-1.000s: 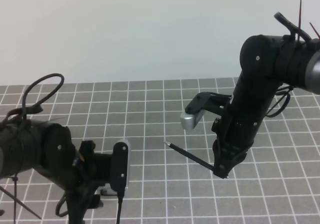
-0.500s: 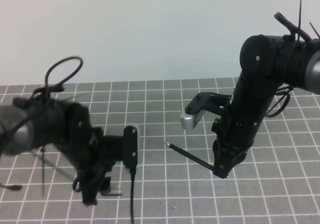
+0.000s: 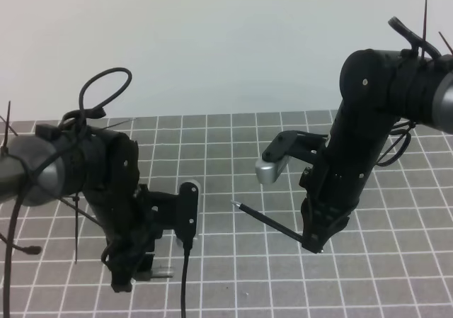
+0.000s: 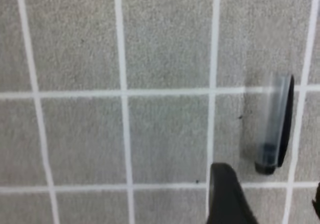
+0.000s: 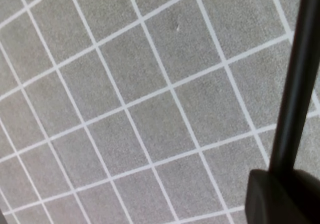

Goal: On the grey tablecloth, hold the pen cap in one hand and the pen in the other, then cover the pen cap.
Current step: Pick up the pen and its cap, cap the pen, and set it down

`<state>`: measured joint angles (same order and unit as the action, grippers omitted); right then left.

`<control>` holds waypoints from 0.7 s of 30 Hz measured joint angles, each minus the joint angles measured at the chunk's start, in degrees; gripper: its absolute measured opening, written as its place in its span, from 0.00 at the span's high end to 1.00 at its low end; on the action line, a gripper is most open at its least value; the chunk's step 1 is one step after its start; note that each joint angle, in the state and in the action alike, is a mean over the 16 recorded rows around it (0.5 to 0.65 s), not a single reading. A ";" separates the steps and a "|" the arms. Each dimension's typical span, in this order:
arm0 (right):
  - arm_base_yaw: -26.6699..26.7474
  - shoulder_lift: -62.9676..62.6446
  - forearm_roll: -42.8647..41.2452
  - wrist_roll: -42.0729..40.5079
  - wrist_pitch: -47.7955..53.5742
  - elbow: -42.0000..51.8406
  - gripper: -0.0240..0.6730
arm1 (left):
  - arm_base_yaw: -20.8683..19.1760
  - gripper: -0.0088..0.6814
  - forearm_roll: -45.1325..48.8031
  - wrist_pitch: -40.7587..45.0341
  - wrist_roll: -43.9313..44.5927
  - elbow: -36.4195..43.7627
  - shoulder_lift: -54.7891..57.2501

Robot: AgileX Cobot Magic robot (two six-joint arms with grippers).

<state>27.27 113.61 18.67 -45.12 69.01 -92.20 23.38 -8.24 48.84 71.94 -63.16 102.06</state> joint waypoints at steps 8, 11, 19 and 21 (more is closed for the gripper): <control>0.00 0.06 0.00 -0.13 0.22 0.00 0.96 | 0.03 0.57 -0.53 -0.11 1.73 -0.02 2.11; 0.00 0.08 0.00 -0.13 0.22 0.00 0.96 | 0.05 0.67 -0.34 -0.21 2.03 -0.02 2.72; 0.00 0.10 0.00 -0.29 0.22 0.00 0.96 | 0.50 0.90 2.78 -0.22 2.40 -0.08 2.20; 0.00 0.10 0.00 -0.41 0.37 0.00 0.96 | 0.69 0.94 4.14 -0.29 2.40 -0.09 1.39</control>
<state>27.27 113.71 18.67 -45.54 69.38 -92.20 24.07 -4.10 48.54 74.35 -63.25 103.45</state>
